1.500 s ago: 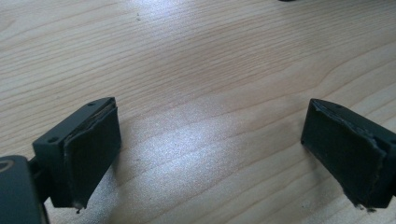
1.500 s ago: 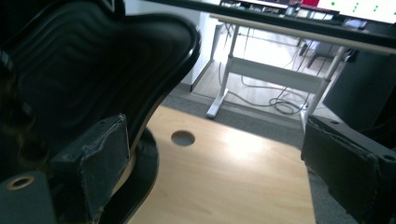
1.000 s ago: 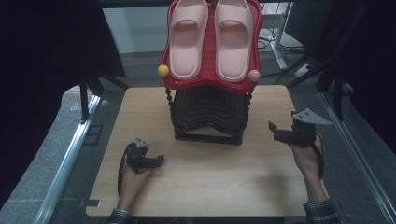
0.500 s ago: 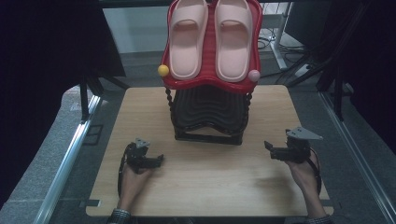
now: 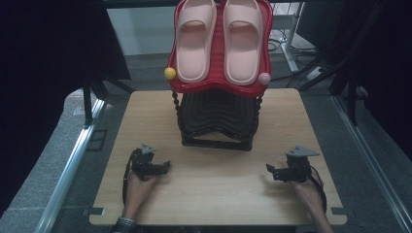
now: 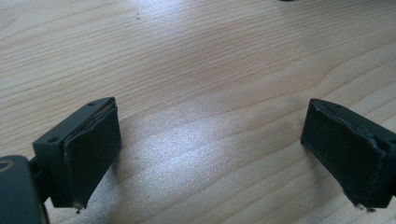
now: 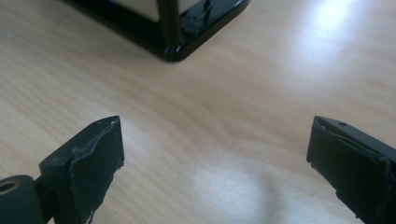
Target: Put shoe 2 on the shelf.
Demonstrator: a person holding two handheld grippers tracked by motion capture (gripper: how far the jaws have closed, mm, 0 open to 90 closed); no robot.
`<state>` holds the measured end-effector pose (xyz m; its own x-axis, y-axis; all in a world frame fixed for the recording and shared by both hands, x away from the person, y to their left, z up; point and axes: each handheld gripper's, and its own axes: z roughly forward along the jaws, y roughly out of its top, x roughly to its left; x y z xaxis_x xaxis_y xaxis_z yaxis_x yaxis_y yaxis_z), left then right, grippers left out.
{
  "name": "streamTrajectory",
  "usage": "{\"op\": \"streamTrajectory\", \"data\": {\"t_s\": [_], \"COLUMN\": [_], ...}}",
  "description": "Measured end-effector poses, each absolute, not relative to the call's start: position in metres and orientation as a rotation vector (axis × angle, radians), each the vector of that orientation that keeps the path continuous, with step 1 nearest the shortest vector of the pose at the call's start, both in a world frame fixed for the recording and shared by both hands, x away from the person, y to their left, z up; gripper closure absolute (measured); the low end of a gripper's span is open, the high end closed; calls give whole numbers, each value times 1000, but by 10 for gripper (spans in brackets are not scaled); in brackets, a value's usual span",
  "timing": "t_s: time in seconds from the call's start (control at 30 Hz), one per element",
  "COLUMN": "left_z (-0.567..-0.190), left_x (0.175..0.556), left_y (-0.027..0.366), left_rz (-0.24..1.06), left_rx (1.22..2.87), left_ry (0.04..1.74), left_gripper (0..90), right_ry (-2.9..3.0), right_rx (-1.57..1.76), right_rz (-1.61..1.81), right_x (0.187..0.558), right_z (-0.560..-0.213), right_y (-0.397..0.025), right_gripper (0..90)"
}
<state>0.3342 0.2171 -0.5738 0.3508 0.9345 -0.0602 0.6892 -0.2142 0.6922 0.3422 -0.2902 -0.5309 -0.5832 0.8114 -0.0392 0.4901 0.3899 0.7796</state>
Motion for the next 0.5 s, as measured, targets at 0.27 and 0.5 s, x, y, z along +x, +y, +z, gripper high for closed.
{"op": "streamTrajectory", "data": {"t_s": [0.27,0.5], "left_z": [-574,-574], "left_x": [334,334], "left_y": [217,217], "left_rz": [497,495], "left_rx": [1985,1986], "left_ry": [1409,1408], "left_gripper": [47,46], "right_ry": [2354,2351], "right_rx": [1131,1123], "right_rz": [955,939], "right_x": [342,341], "right_z": [-551,-552], "right_y": [-277,-273], "right_gripper": [37,36]}}
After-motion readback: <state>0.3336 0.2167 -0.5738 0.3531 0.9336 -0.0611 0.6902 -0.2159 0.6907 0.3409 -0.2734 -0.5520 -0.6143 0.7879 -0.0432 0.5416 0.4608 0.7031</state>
